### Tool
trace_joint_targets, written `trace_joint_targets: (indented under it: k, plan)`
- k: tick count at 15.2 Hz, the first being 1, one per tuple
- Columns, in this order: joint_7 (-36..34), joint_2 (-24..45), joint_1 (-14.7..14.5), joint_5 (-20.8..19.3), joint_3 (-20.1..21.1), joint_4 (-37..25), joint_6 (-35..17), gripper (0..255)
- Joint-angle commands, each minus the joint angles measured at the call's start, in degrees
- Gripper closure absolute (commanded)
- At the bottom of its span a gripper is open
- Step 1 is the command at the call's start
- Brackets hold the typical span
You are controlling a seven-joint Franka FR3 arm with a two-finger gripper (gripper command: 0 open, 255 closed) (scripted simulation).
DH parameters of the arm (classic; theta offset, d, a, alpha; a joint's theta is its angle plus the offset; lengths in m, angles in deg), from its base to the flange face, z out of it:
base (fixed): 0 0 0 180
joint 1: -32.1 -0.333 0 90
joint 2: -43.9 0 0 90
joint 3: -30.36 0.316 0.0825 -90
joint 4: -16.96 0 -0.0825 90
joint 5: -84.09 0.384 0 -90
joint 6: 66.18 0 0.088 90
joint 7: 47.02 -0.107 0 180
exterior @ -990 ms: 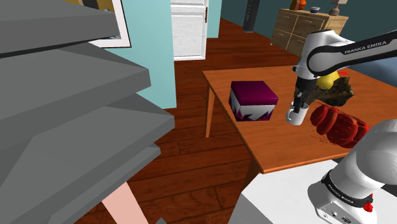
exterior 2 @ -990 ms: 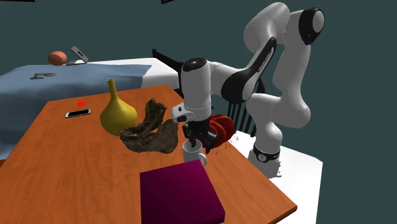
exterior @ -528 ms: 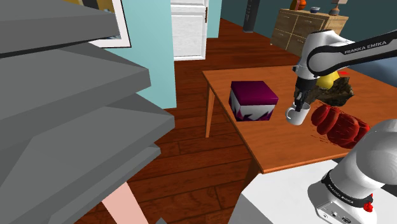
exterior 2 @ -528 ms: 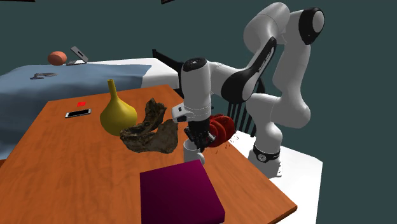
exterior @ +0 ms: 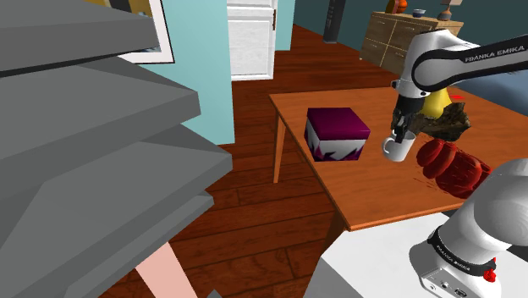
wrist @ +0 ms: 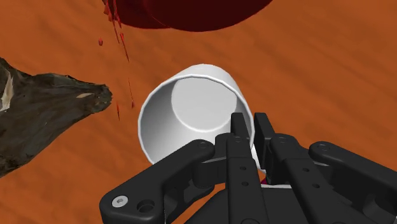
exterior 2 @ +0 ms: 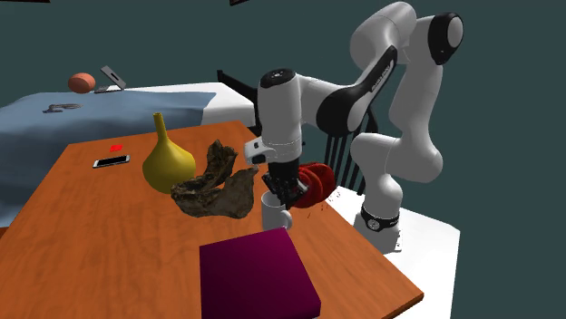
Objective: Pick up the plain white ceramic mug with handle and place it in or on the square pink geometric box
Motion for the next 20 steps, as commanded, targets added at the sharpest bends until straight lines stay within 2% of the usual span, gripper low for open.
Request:
trace_joint_targets:
  k: [1,20]
  plan:
    - [0.32,-0.80,0.09,0.15,0.28,-1.11,1.86,255]
    - [1.81,-3.58,-0.58,2.67,3.54,-13.69,17.20,255]
